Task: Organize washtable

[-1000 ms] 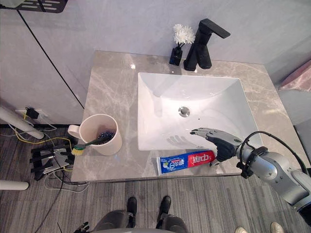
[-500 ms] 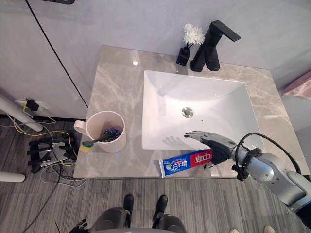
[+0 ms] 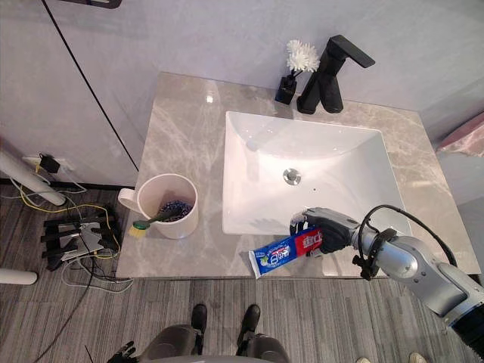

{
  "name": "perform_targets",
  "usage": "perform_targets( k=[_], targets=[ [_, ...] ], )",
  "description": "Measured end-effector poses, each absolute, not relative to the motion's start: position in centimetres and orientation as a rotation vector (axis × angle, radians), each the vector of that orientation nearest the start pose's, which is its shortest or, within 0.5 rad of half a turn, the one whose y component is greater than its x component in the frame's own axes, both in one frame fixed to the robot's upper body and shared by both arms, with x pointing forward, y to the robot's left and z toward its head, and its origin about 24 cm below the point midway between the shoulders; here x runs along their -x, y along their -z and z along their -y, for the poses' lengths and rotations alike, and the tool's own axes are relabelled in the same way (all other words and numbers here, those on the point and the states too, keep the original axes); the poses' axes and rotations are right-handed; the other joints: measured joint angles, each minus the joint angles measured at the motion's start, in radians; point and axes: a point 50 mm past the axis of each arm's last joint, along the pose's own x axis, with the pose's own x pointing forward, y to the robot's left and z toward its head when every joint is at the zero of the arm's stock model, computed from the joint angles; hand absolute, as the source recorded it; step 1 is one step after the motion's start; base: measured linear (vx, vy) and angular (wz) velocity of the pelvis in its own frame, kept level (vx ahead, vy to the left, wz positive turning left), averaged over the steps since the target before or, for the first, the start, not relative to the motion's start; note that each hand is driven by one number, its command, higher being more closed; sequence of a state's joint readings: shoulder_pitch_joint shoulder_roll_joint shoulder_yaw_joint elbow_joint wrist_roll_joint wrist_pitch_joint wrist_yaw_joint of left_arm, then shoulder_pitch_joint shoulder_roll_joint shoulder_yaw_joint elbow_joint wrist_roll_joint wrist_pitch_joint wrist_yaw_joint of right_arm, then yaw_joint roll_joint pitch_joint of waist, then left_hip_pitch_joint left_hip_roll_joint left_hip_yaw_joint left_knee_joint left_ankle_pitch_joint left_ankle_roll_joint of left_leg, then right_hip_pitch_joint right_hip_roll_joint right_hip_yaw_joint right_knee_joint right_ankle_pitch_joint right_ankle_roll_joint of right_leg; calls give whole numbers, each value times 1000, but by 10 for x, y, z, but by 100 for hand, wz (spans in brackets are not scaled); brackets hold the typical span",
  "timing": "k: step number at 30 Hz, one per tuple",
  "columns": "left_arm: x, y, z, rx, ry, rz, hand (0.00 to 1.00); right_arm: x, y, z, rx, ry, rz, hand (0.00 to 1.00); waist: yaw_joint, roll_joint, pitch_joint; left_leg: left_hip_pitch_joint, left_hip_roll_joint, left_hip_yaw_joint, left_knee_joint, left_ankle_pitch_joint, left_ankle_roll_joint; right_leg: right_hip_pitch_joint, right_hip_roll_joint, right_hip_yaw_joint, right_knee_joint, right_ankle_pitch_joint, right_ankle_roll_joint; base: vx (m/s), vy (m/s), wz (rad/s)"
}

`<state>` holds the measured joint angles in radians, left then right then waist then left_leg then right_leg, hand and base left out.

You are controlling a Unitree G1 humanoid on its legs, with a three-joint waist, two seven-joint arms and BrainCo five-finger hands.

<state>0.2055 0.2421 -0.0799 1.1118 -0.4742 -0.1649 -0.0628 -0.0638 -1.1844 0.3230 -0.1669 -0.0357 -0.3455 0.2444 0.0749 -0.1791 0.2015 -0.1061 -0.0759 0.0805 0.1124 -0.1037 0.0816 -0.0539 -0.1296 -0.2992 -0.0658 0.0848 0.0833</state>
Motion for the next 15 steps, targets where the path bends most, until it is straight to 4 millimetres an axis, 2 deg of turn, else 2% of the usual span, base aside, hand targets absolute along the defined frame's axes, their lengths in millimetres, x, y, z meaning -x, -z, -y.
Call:
perform_targets(
  k=[7,10,13,15],
  targets=[
    [-40,160,-241,173,-355,-1099,0,-233,-125,222,1141,-804,166,100,-2,1,-1,14,-1,0,-1,1,0,15,-2,0,1,0,0,-1,1,1],
    [-40,160,-241,171,-352,-1101,0,-240,-130,229,1166,-769,161,100,-2,2,-1,18,-2,0,-1,2,-2,17,-2,-2,2,0,0,-12,2,0],
    [-40,160,-241,172,-352,-1102,0,-258,-144,247,1245,-673,149,100,-4,5,-3,19,-4,-2,-1,7,-9,17,-5,-2,5,0,0,-38,1,0],
    [-38,160,-239,182,-358,-1099,0,-282,-174,279,1320,-456,155,100,-6,11,-5,22,-5,-5,-1,10,-14,18,-6,-3,9,0,0,-57,-4,1]
  ],
)
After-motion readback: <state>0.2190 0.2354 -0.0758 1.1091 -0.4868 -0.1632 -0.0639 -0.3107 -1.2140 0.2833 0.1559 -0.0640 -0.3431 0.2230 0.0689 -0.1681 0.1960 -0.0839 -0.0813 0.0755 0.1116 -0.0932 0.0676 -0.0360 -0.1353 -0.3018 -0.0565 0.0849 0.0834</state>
